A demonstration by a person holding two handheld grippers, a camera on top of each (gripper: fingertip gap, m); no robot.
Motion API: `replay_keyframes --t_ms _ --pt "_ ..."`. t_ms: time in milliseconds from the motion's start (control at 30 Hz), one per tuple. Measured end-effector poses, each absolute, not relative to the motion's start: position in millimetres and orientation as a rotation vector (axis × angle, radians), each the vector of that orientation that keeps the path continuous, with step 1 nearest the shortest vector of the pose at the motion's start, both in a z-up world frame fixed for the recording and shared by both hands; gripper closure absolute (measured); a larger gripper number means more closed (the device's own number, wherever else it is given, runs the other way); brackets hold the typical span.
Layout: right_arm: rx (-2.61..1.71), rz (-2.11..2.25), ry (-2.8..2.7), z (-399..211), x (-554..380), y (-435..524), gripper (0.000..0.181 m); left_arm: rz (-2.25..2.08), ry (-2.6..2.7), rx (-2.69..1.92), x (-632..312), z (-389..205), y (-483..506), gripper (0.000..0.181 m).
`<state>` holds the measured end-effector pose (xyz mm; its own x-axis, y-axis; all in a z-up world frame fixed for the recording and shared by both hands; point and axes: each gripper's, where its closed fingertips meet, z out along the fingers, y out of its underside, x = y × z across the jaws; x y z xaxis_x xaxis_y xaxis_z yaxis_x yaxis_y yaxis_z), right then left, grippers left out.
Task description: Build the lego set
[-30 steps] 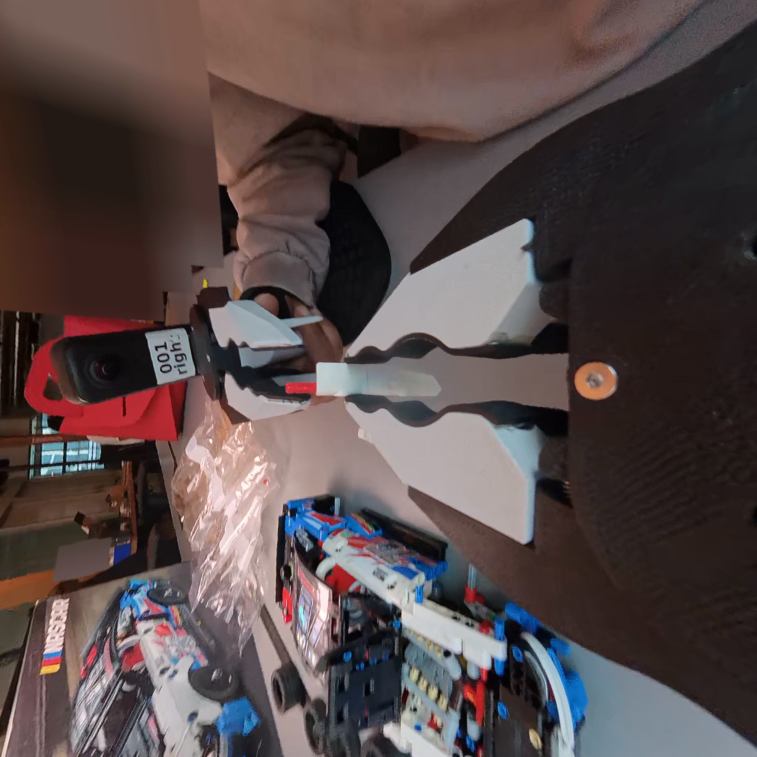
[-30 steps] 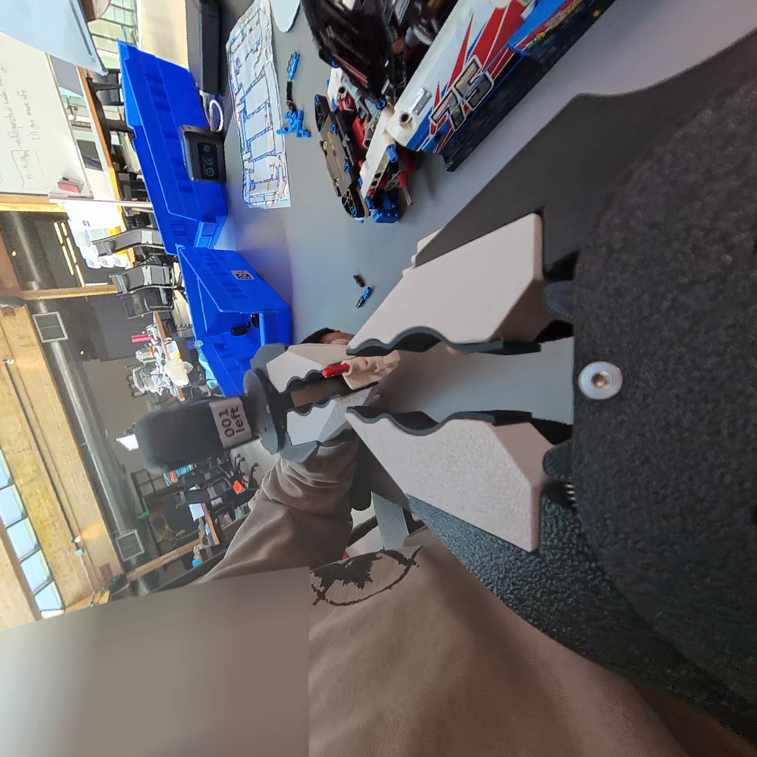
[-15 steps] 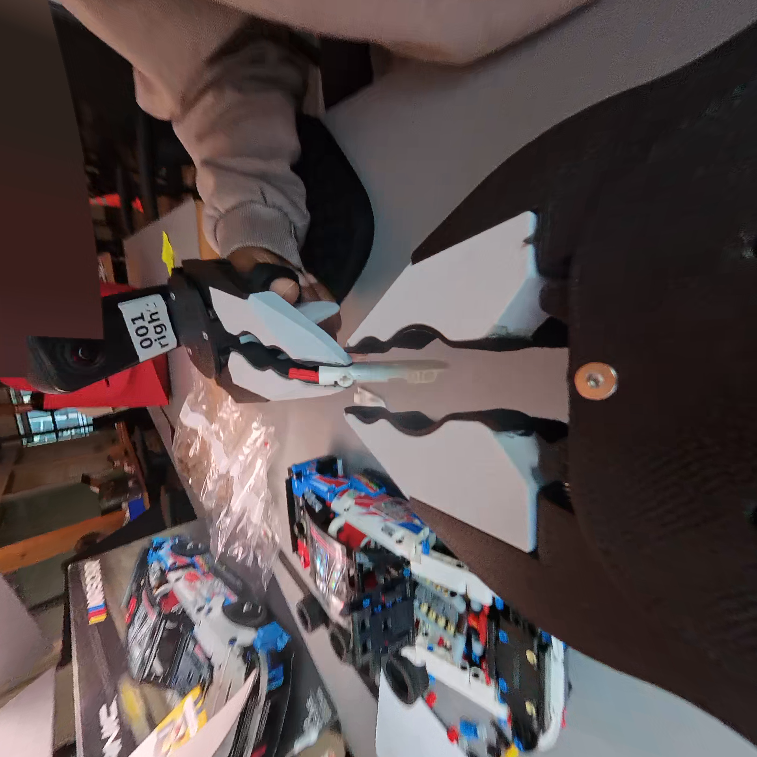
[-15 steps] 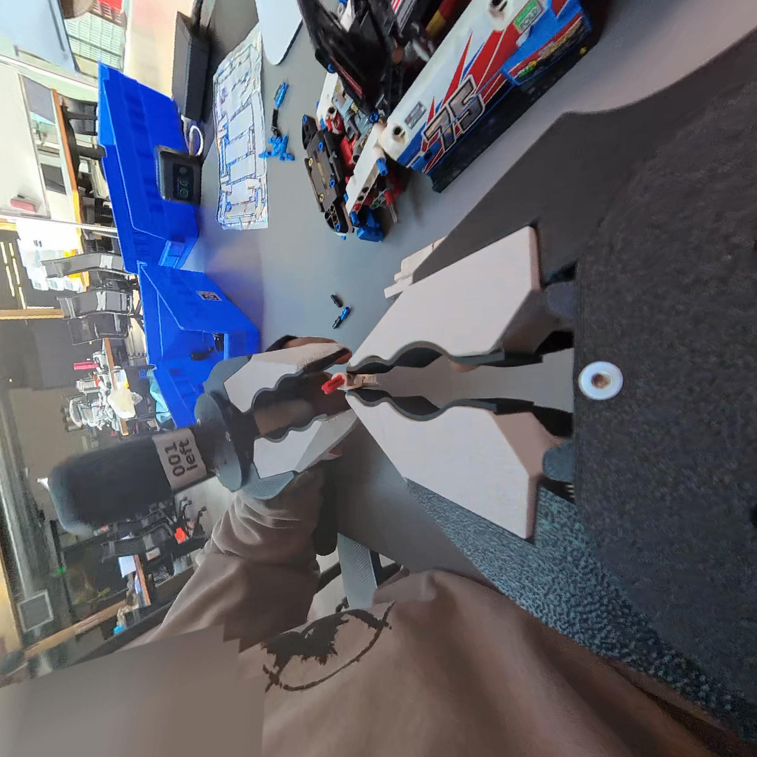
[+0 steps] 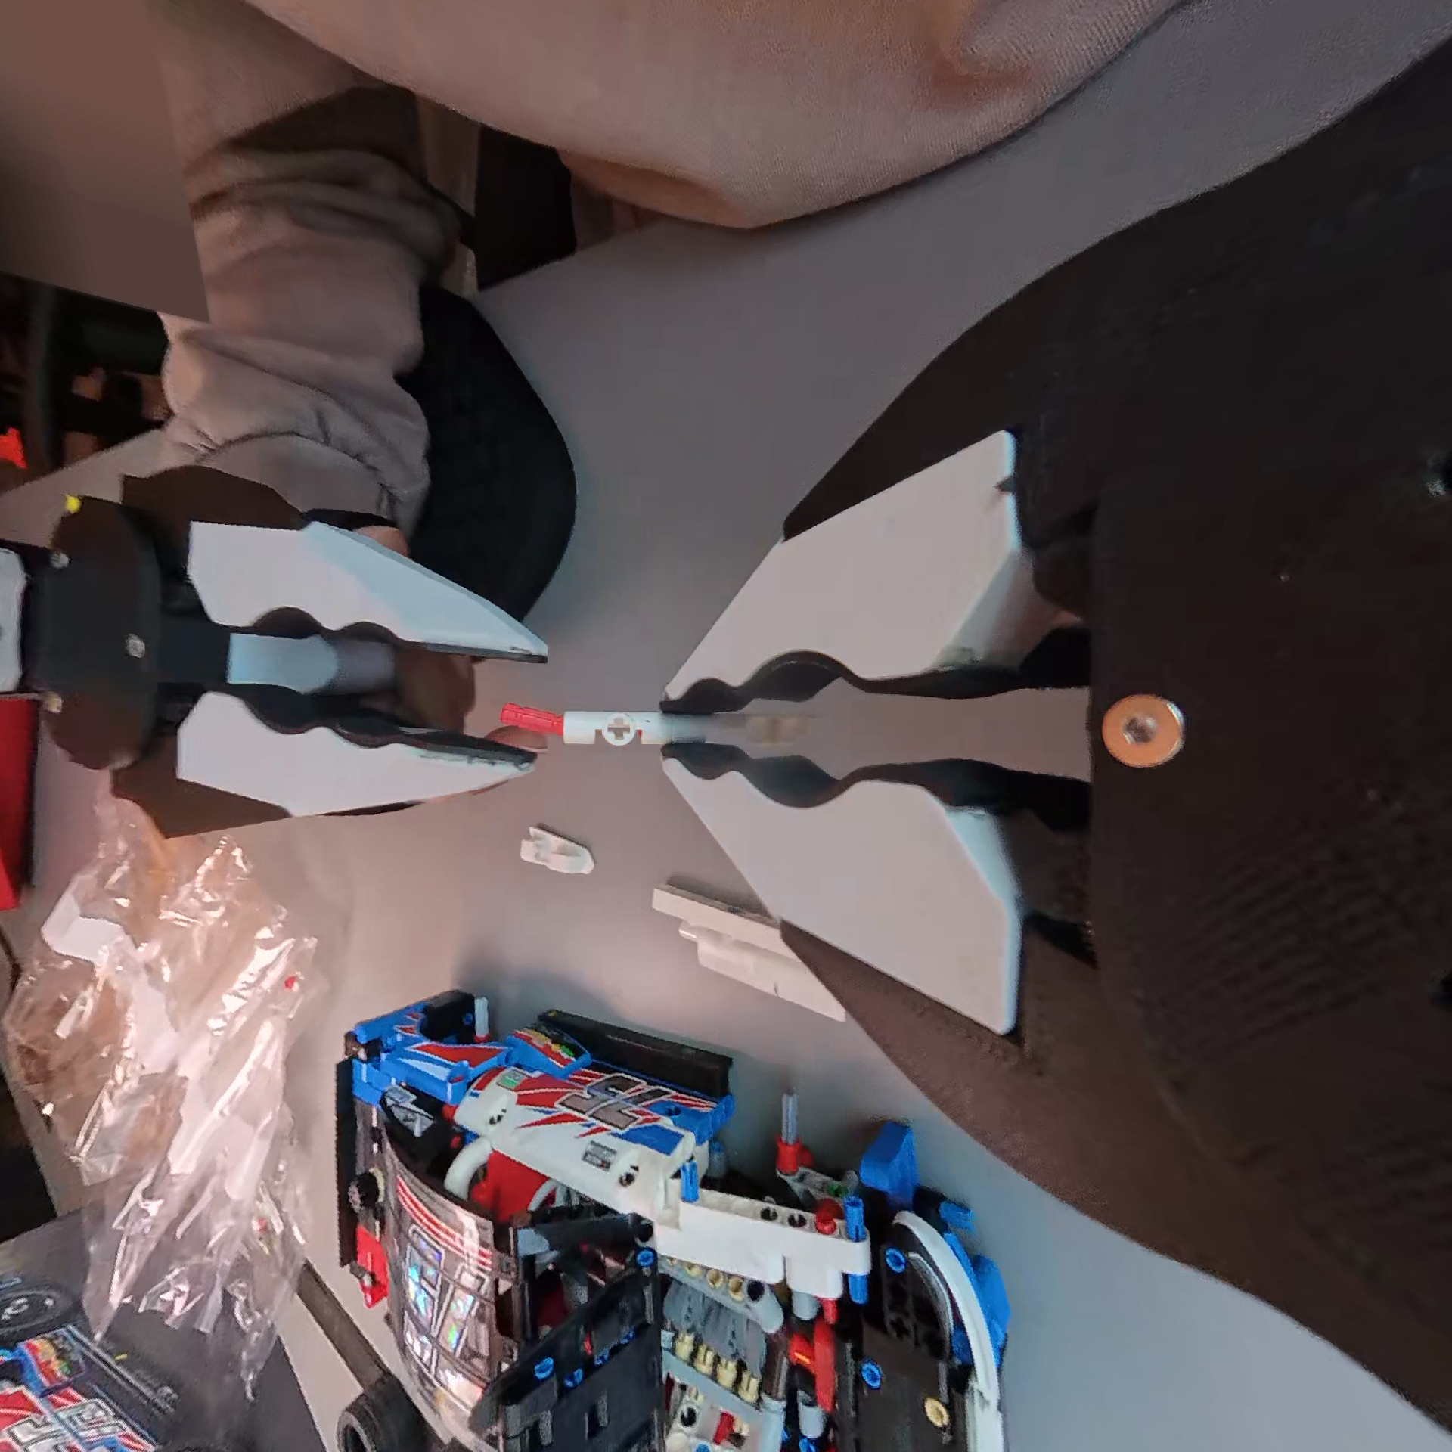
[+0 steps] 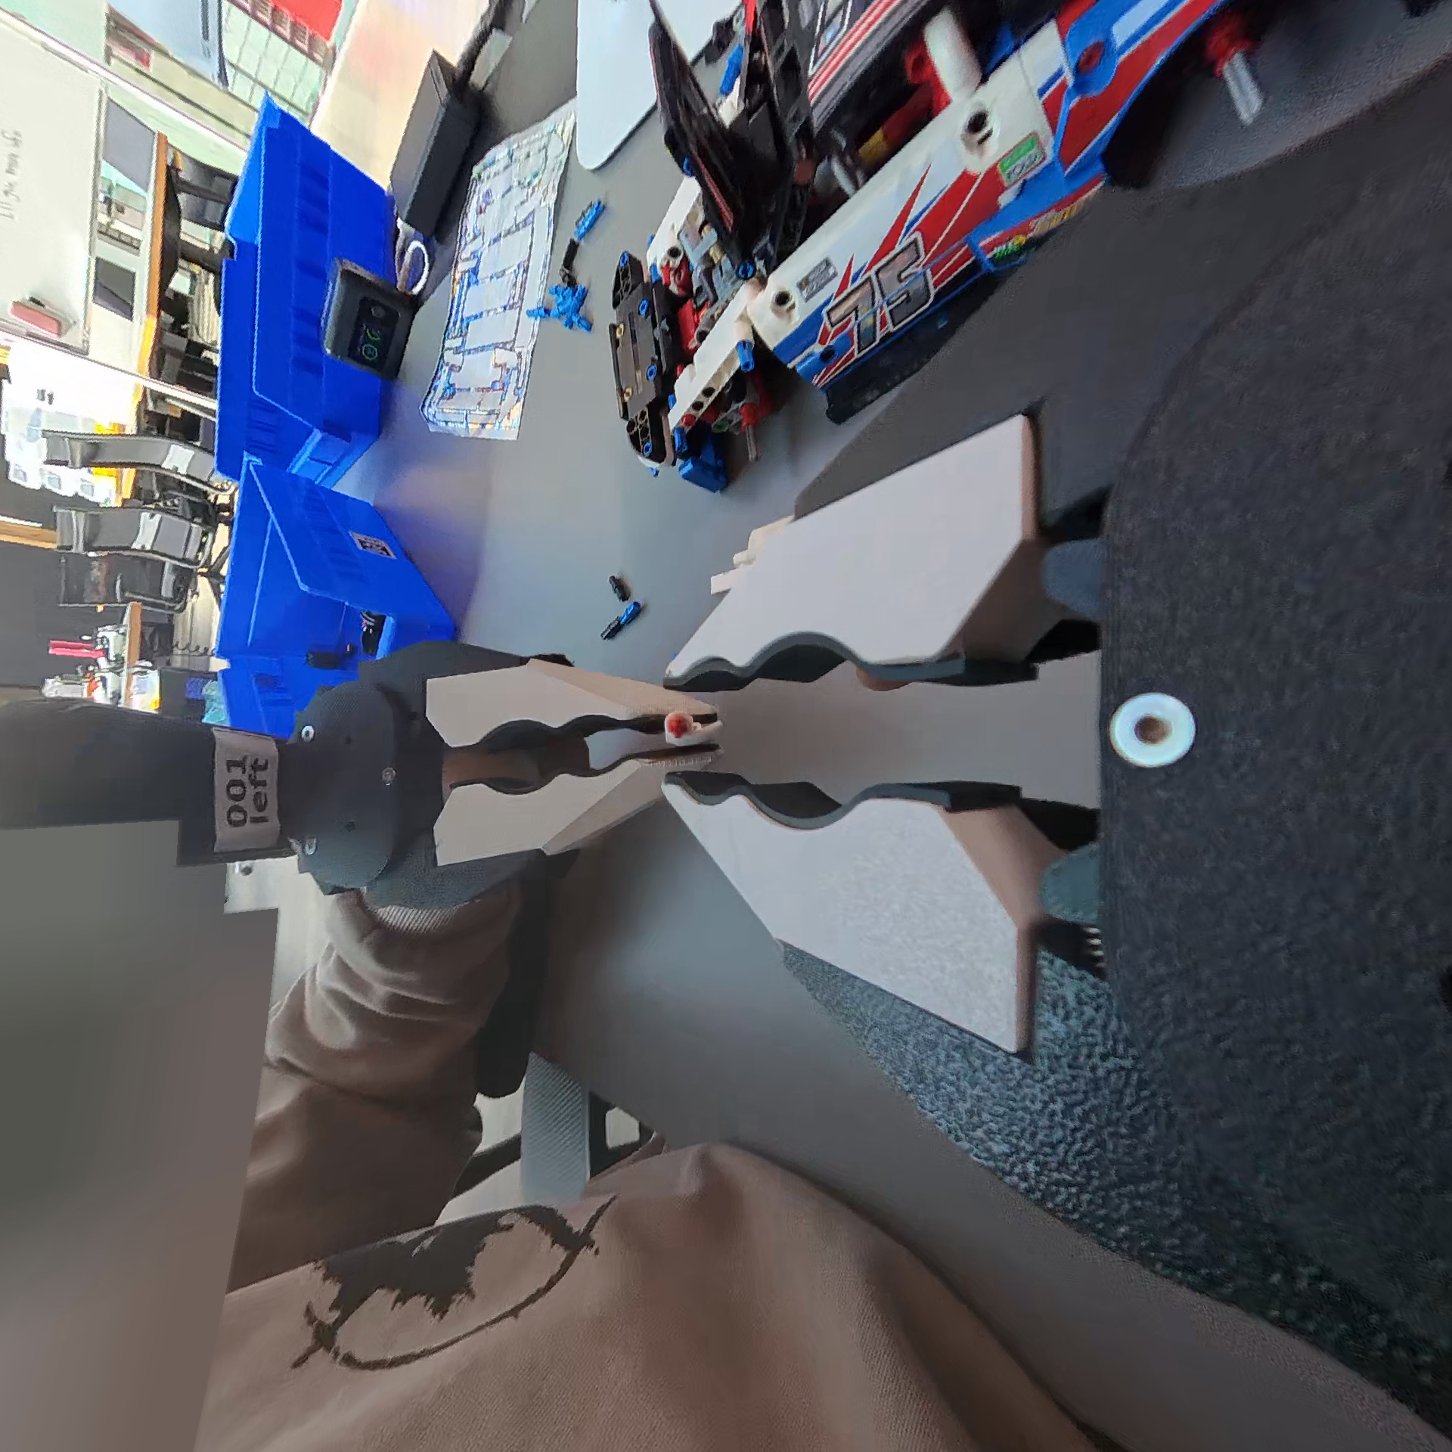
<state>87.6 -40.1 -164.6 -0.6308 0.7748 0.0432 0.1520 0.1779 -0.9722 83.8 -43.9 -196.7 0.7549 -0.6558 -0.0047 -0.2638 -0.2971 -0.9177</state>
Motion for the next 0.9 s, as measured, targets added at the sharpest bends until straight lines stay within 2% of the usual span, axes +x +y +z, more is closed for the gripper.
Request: replay_keyframes --t_ms 267,633,900 --pt "-0.871 1.339 -1.997 -186.7 83.4 -39.0 0.178 -0.362 0.761 -1.961 78.2 -216.0 -44.3 0.176" --pt "-0.886 1.324 -2.175 -208.1 94.8 -49.0 0.18 -0.295 0.909 -1.996 87.2 -235.0 -54.0 0.176" --pt "-0.9 1.429 -2.085 -196.1 93.0 -46.6 0.18 -0.423 0.795 -1.95 91.1 -224.5 -52.4 0.177"
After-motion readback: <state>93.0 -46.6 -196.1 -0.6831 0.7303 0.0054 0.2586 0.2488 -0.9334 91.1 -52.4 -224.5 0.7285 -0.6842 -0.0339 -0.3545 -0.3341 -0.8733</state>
